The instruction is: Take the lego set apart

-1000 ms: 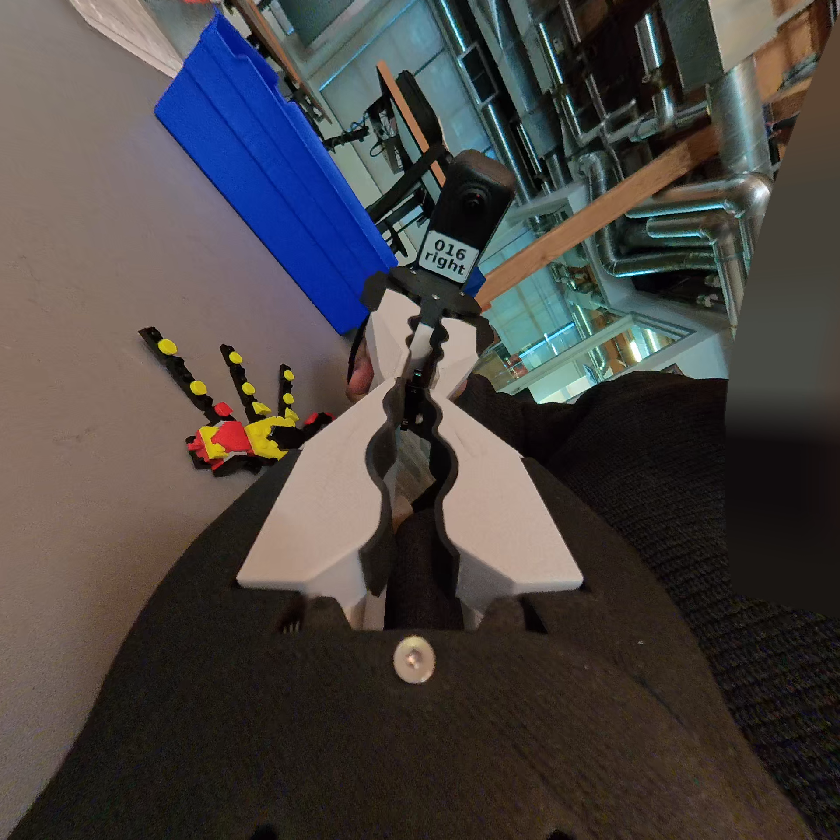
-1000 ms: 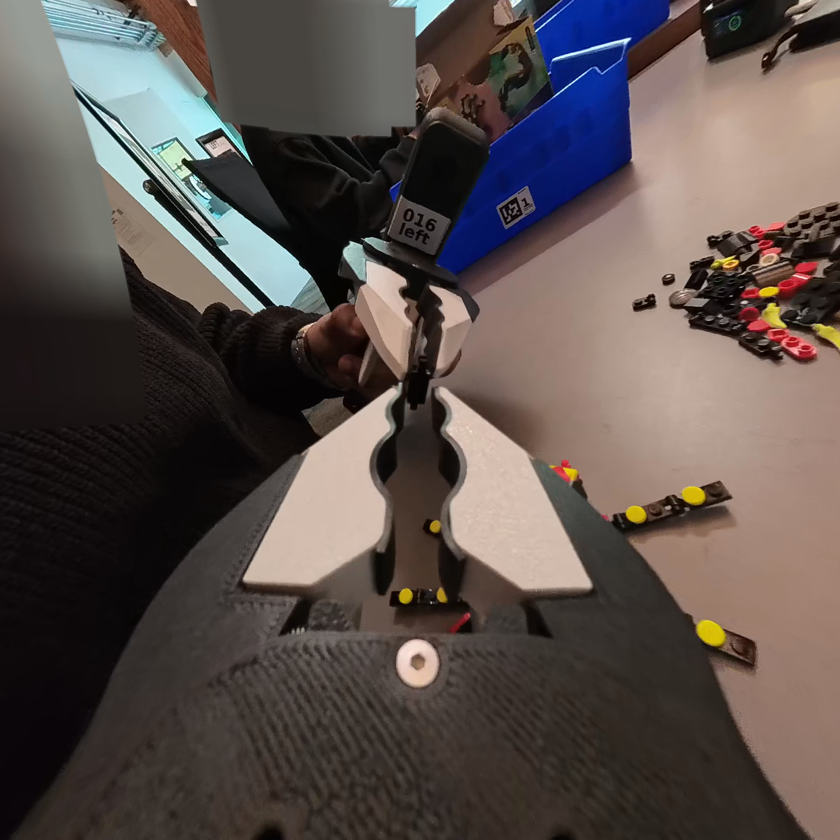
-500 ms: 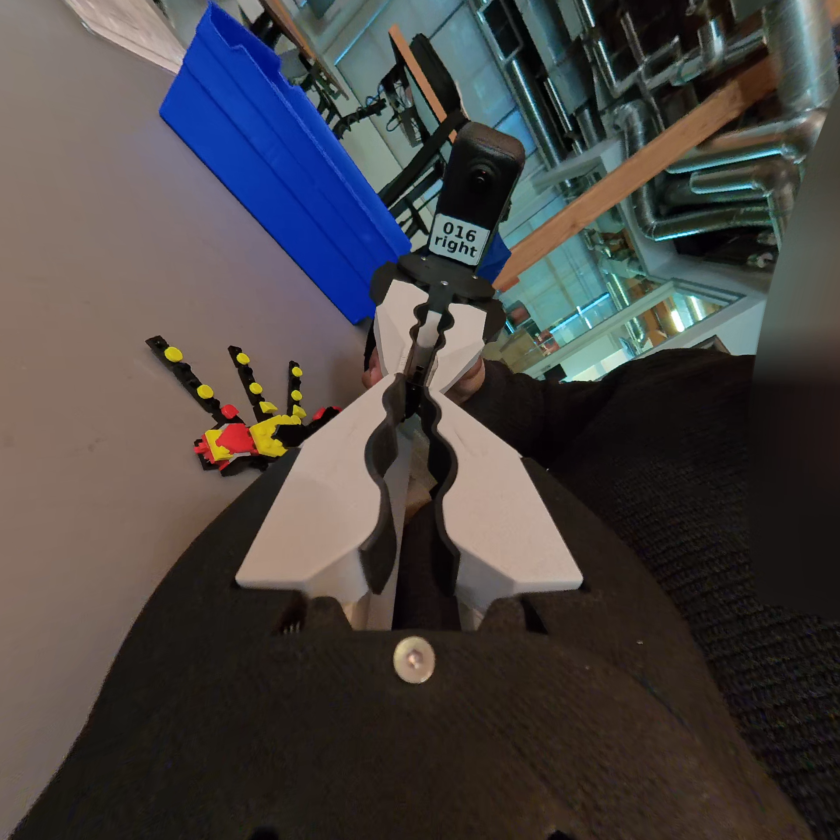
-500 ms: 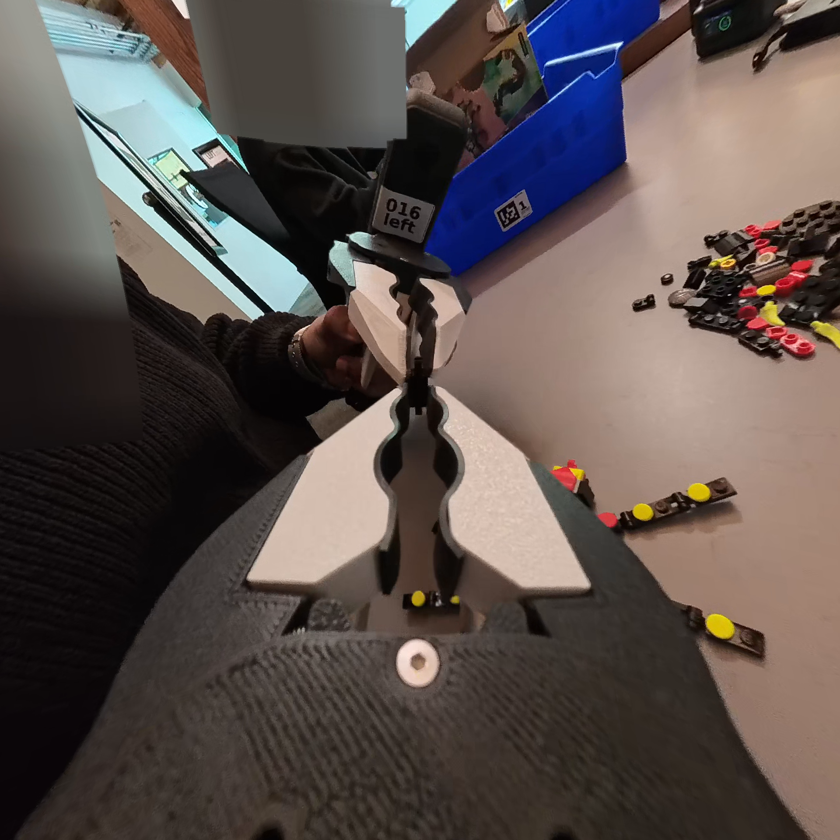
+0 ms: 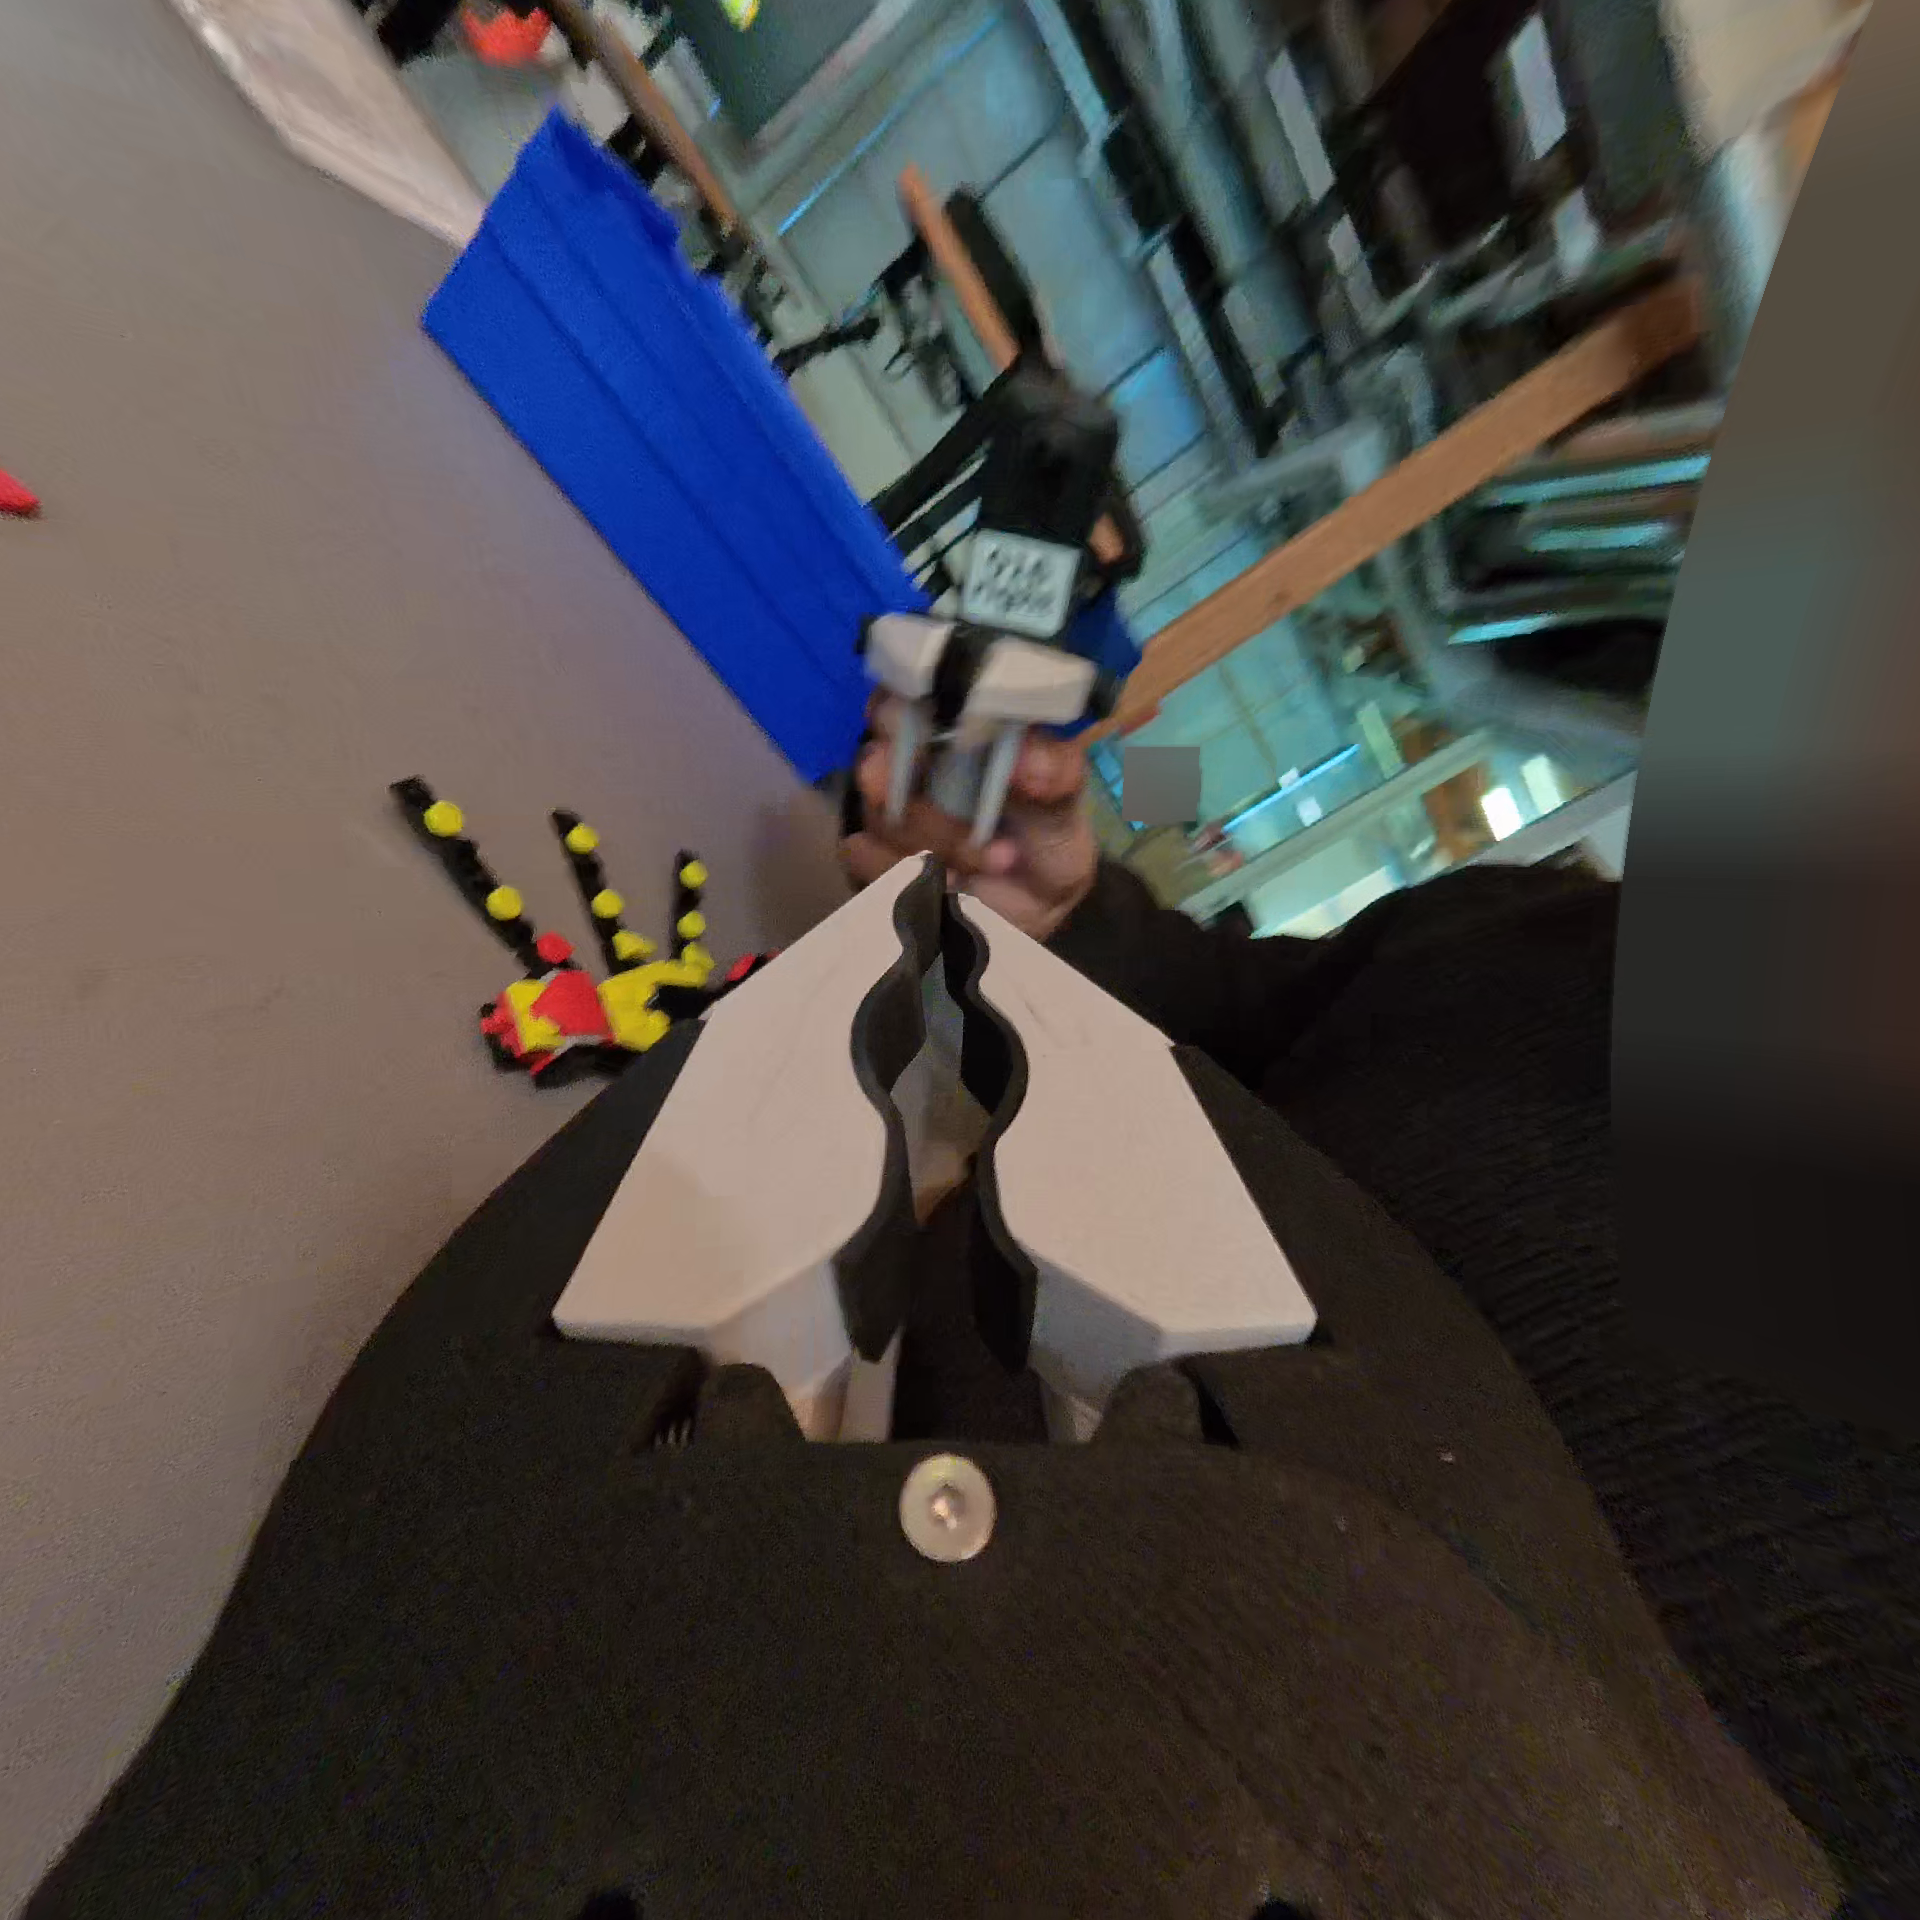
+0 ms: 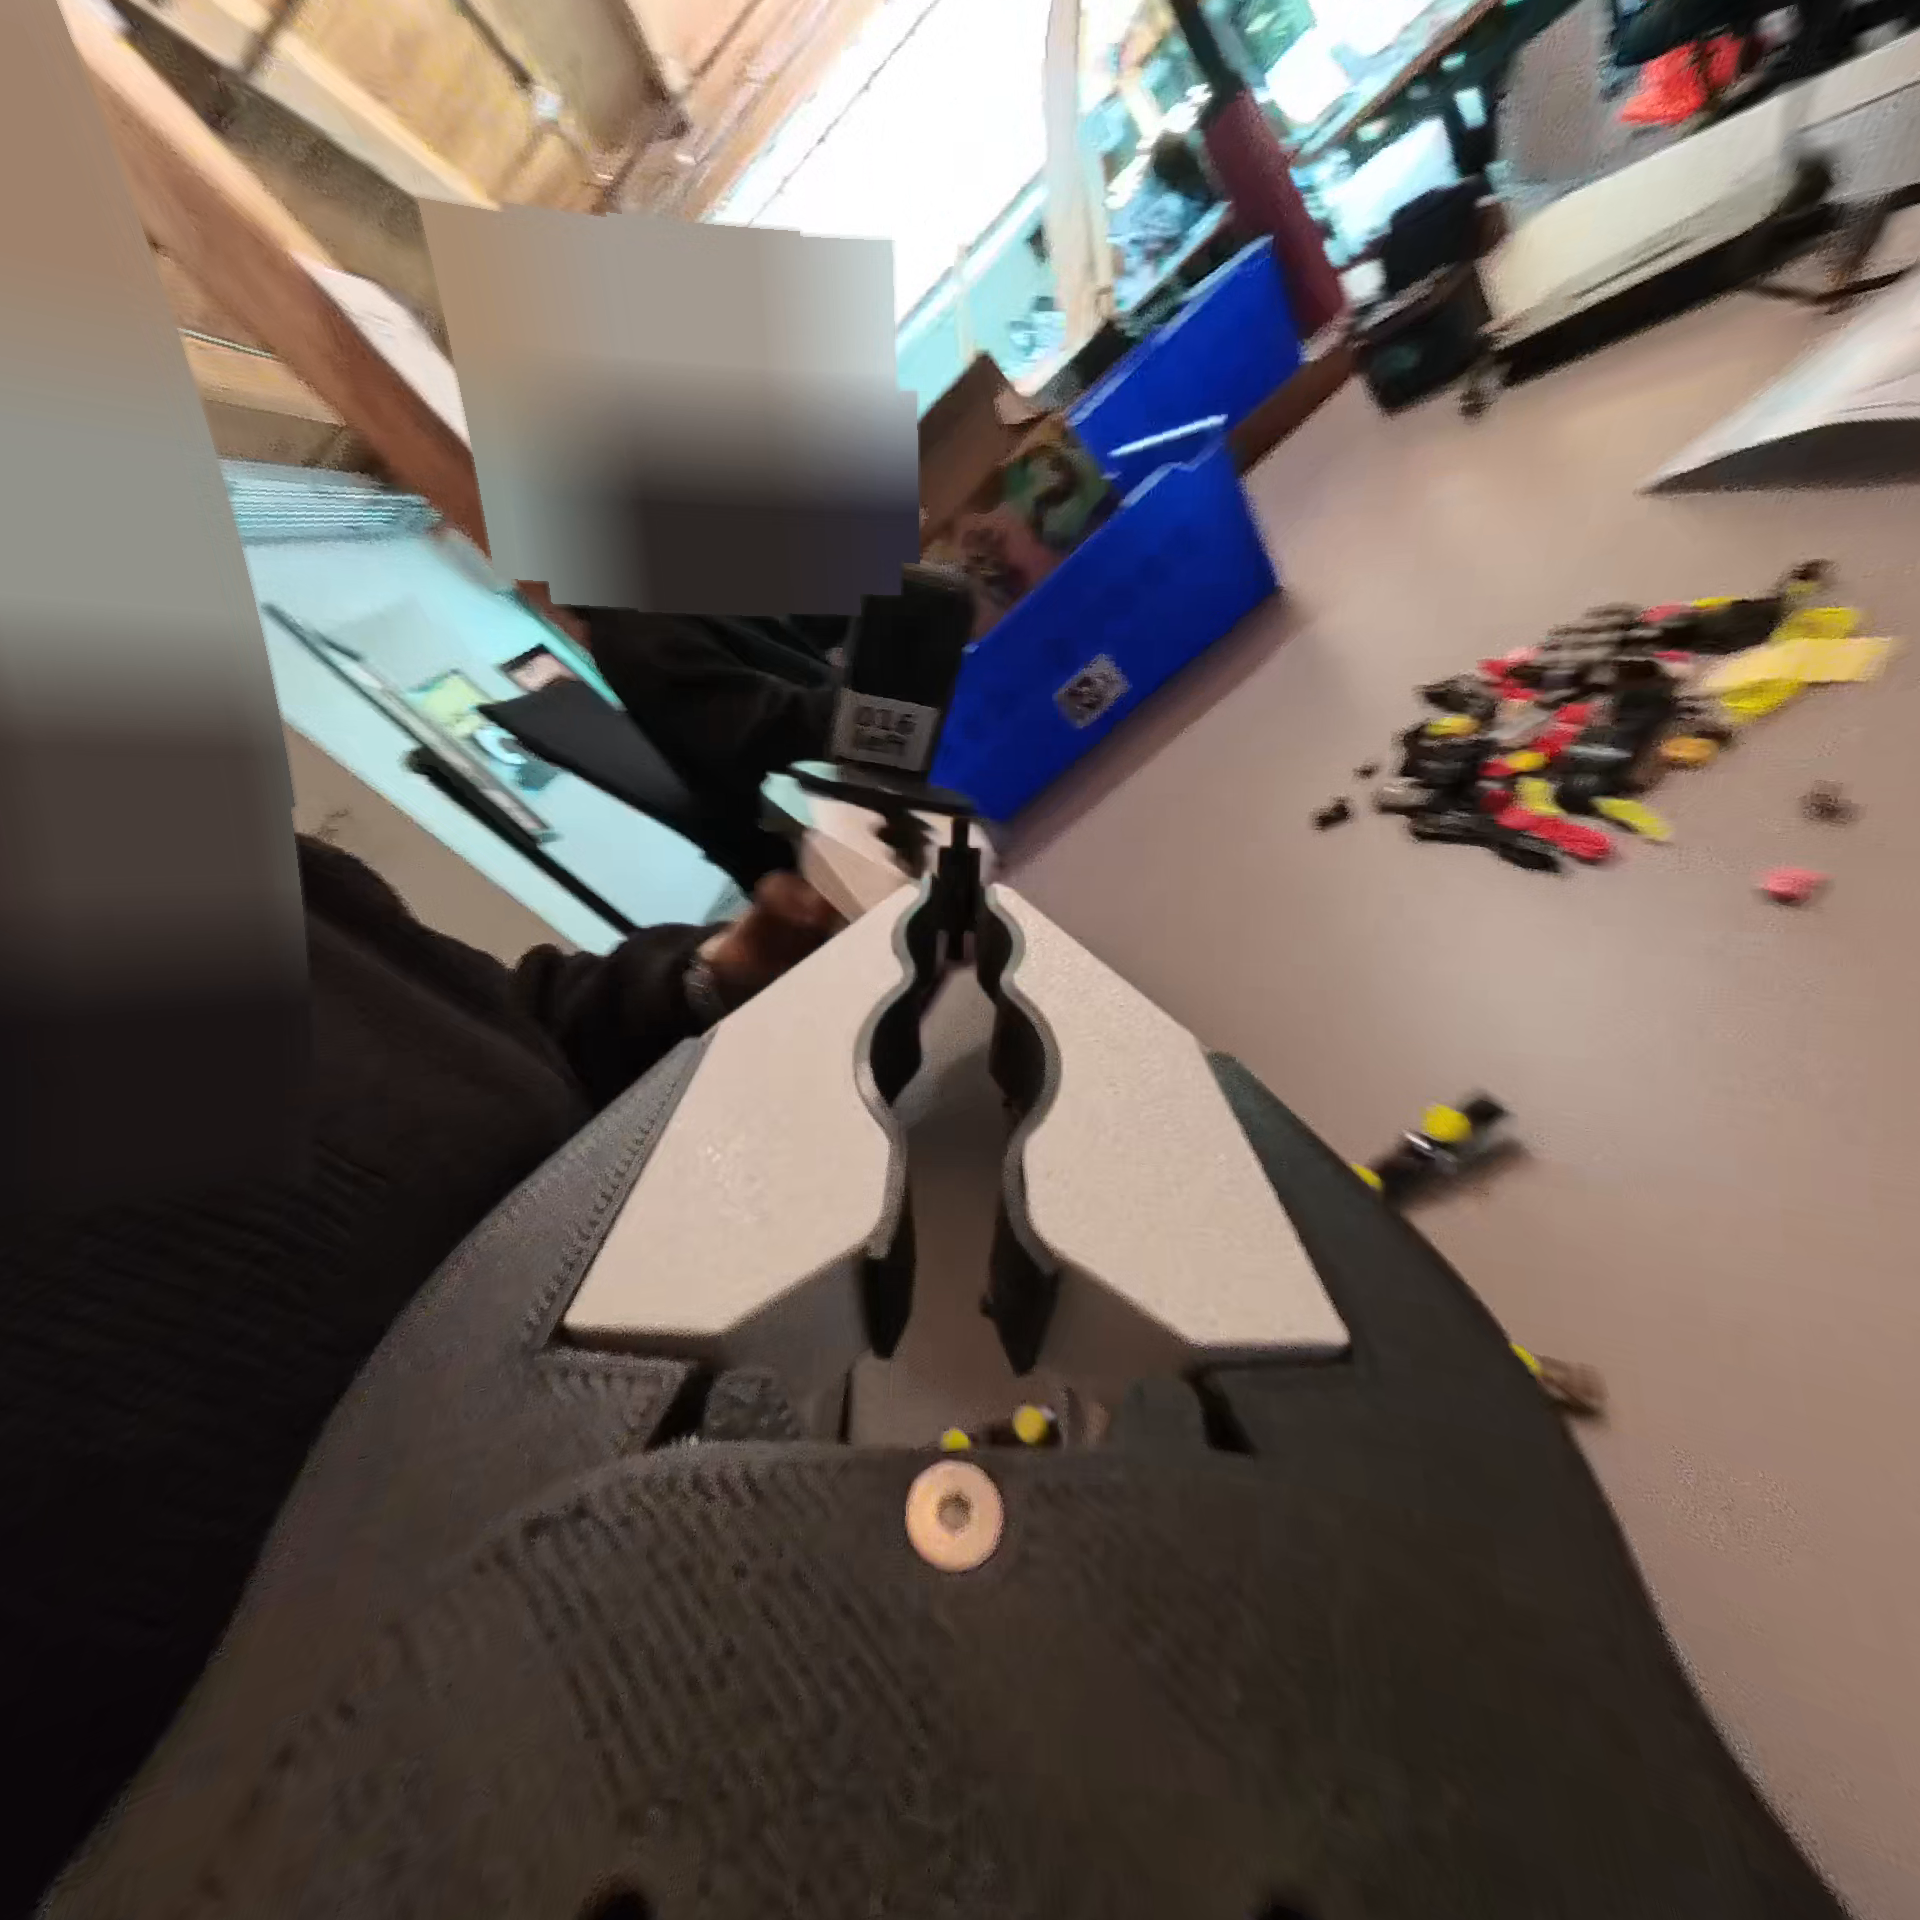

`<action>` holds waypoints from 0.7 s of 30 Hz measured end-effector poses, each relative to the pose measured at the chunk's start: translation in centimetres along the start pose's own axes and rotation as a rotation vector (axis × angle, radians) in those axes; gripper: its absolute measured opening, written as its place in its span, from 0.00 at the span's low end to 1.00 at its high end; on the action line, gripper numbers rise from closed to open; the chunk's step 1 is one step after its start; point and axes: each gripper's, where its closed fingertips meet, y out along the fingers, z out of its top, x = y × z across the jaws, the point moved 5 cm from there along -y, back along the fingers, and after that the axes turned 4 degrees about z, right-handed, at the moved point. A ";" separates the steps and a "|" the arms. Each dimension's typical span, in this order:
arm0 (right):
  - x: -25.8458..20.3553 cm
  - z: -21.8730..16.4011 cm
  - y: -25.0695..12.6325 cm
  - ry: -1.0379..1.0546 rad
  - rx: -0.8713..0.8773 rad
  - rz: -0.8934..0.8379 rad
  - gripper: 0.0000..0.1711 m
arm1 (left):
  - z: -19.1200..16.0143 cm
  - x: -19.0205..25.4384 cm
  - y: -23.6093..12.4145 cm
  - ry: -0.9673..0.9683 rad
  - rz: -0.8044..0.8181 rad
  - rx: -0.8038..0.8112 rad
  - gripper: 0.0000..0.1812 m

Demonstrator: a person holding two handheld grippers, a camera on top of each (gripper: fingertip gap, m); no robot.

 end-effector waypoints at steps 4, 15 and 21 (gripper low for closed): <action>1.0 -0.2 -0.6 0.020 -0.014 -0.026 0.03 | 0.4 -0.7 -0.3 0.028 0.047 0.016 0.00; -0.5 -2.5 3.2 -0.007 -0.091 0.051 0.03 | -0.8 -0.5 1.0 -0.040 -0.051 -0.026 0.09; -0.4 -2.6 3.6 -0.035 -0.065 0.039 0.03 | -0.6 -0.7 1.0 -0.039 -0.043 -0.015 0.02</action>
